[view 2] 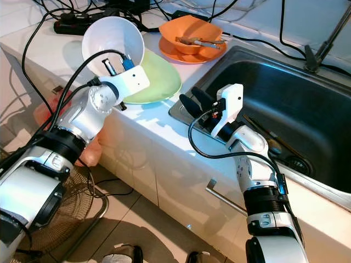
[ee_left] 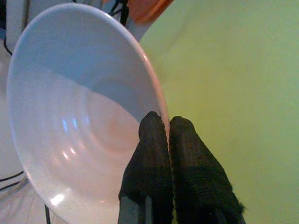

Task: Kitchen organization

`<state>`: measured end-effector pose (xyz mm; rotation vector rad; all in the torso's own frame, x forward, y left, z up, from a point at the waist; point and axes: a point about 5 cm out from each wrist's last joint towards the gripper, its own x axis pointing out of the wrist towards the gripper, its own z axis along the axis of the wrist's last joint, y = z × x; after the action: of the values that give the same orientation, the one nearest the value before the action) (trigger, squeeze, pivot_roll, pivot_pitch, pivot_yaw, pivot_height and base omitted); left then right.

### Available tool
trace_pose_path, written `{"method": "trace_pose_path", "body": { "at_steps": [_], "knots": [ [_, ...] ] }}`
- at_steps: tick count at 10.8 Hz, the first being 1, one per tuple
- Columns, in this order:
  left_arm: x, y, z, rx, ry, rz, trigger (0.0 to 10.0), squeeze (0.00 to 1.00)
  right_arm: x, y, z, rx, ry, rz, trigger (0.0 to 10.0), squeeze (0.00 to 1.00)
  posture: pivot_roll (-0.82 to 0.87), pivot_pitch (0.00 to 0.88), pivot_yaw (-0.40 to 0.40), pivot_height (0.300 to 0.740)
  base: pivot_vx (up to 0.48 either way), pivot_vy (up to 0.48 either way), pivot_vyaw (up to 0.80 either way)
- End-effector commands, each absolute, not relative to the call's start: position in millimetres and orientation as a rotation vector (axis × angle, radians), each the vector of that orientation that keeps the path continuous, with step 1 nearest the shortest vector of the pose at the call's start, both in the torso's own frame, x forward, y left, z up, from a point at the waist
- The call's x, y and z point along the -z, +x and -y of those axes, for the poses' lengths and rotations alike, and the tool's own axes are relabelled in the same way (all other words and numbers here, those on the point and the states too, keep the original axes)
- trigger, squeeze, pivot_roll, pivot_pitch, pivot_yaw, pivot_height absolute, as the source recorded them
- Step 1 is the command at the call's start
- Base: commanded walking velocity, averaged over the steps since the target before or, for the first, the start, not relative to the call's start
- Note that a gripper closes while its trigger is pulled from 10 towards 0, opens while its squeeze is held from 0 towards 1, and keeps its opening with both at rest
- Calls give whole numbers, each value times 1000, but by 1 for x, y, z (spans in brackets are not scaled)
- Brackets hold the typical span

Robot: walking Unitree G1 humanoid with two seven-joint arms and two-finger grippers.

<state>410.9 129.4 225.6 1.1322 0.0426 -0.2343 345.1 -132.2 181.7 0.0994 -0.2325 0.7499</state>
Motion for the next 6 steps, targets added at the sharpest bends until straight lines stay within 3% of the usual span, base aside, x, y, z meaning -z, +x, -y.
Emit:
{"method": "trace_pose_path", "body": {
  "at_steps": [1, 2, 4, 6],
  "knots": [
    [-234, 409, -121, 230, 1149, 46, 0, 0, -180, 344, 136, -732, 91, 230, 10000, 0, 76, 95, -36, 740, 0, 0, 0],
    [-255, 405, -106, 235, 1122, 214, 0, 0, -180, 345, 136, -729, 93, 230, 10000, 0, 79, 86, -36, 740, 0, 0, 0],
    [-272, 398, -91, 249, 1064, 337, 0, 0, -180, 346, 136, -724, 94, 231, 10000, 0, 79, 86, -36, 740, 0, 0, 0],
    [-289, 388, -76, 265, 1039, 463, 10000, 0, -180, 346, 135, -720, 97, 231, 10000, 0, 80, 88, -34, 740, 0, 0, 0]
  ]
}}
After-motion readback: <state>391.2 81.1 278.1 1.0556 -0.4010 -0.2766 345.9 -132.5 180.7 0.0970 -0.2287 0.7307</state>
